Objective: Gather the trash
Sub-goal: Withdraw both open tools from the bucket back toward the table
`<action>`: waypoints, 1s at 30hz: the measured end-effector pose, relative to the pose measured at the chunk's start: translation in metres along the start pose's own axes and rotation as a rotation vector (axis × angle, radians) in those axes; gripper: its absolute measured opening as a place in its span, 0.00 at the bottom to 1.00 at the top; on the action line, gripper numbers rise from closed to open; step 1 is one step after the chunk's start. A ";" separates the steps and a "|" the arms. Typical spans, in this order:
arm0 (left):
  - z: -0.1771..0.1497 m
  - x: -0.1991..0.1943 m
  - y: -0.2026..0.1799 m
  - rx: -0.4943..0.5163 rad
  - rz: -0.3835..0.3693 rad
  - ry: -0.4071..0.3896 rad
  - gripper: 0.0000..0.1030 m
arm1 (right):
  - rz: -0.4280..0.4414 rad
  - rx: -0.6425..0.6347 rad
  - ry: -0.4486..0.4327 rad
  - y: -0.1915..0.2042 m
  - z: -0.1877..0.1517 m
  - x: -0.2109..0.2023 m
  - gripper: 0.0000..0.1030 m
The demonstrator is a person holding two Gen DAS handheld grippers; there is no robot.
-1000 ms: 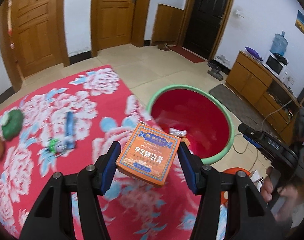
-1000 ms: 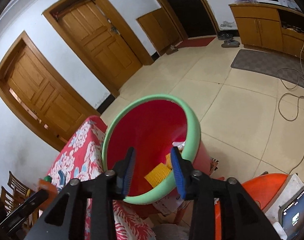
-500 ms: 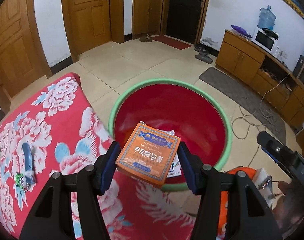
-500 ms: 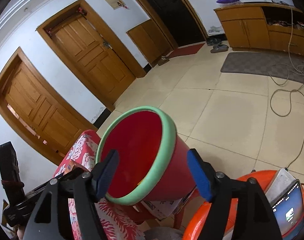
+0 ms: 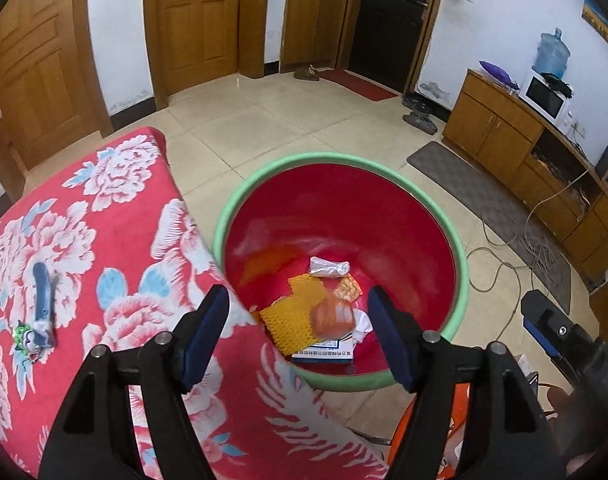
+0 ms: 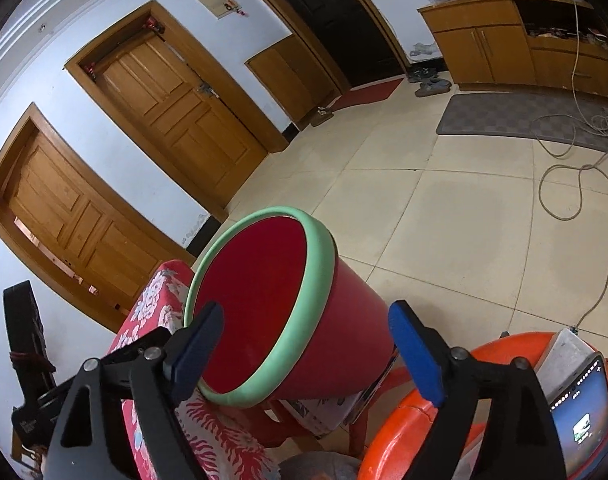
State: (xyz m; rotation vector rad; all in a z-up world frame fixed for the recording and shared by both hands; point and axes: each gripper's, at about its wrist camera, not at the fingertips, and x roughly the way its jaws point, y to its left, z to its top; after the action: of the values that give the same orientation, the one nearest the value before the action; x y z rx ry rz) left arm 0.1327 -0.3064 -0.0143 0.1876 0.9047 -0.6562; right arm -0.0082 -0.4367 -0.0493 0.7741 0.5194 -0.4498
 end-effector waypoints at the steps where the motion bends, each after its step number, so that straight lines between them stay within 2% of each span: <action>1: 0.000 -0.002 0.002 -0.004 0.002 -0.002 0.69 | 0.003 -0.002 0.000 0.001 0.000 -0.001 0.85; 7: -0.002 -0.020 0.018 -0.031 0.030 -0.030 0.69 | 0.010 -0.017 -0.002 0.008 -0.002 -0.006 0.86; 16: -0.011 -0.047 0.051 -0.052 0.121 -0.062 0.69 | 0.037 -0.054 0.005 0.026 -0.005 -0.010 0.87; 23: -0.018 -0.066 0.092 -0.097 0.182 -0.090 0.69 | 0.048 -0.087 0.018 0.039 -0.010 -0.011 0.87; 30: -0.029 -0.079 0.148 -0.164 0.292 -0.114 0.69 | 0.029 -0.121 0.035 0.050 -0.016 -0.007 0.87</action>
State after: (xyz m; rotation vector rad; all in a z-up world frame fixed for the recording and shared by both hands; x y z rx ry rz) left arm 0.1673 -0.1416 0.0117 0.1305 0.7978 -0.3163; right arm 0.0096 -0.3917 -0.0279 0.6737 0.5615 -0.3750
